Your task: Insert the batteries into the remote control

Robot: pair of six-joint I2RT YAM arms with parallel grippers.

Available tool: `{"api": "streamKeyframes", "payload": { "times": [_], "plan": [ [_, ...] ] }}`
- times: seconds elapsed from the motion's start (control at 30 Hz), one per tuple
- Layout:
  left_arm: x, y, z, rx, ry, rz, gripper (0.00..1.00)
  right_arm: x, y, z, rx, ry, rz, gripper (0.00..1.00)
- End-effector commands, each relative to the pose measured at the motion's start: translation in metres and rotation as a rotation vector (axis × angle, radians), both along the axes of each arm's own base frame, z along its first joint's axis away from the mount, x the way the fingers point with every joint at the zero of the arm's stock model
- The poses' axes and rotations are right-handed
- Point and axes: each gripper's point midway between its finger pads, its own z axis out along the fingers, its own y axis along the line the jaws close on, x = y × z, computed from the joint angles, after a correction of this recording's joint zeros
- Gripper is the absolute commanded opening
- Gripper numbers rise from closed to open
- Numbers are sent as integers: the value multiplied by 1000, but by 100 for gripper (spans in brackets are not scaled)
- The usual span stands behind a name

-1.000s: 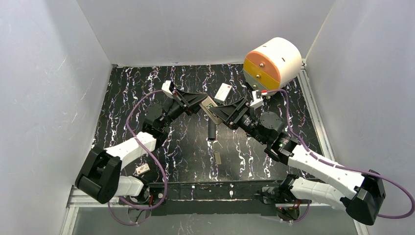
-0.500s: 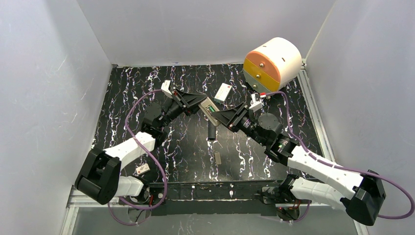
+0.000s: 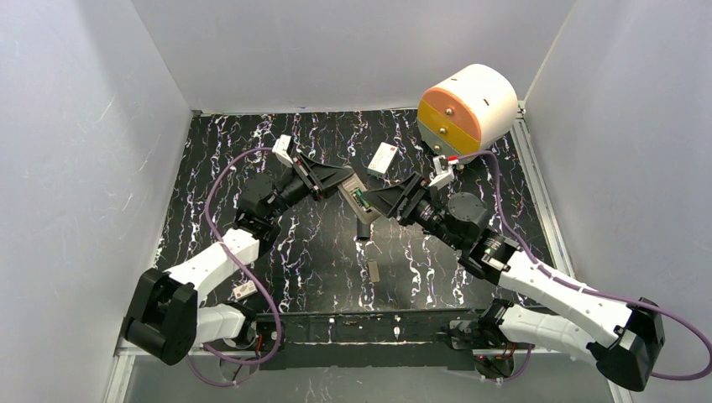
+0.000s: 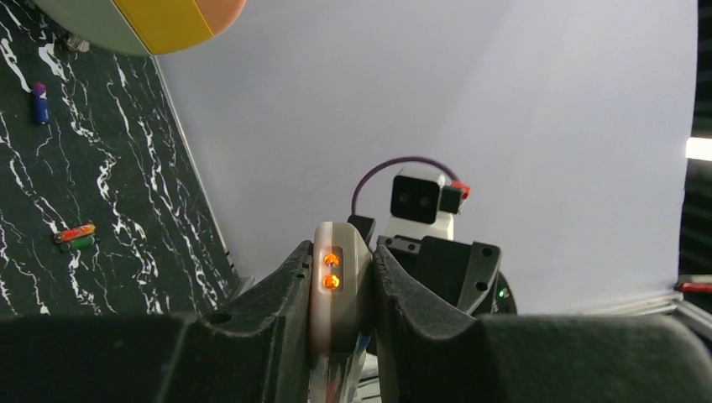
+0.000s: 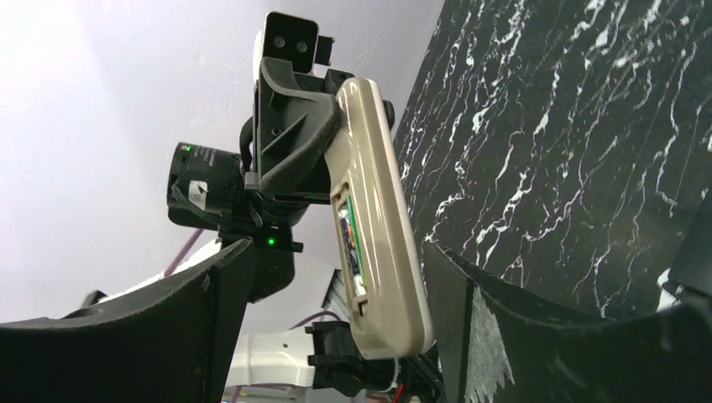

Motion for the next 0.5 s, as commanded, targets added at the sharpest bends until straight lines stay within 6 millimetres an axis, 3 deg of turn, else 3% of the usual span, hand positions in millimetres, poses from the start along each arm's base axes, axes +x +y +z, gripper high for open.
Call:
{"api": "streamKeyframes", "payload": {
  "times": [0.0,0.1,0.2,0.33,0.47],
  "plan": [
    [-19,-2,35,47,-172,-76,0,-13,11,38,-58,-205,116,82],
    [-32,-8,42,57,-212,-163,0,-28,26,42,-120,-290,258,82],
    [-44,-13,51,68,-258,-246,0,-42,36,50,-110,-329,370,74],
    [-50,-14,56,80,-296,-290,0,-52,41,53,-83,-334,438,60],
    [-54,-14,57,88,-319,-313,0,-54,39,53,-67,-333,441,59]
  ]
}}
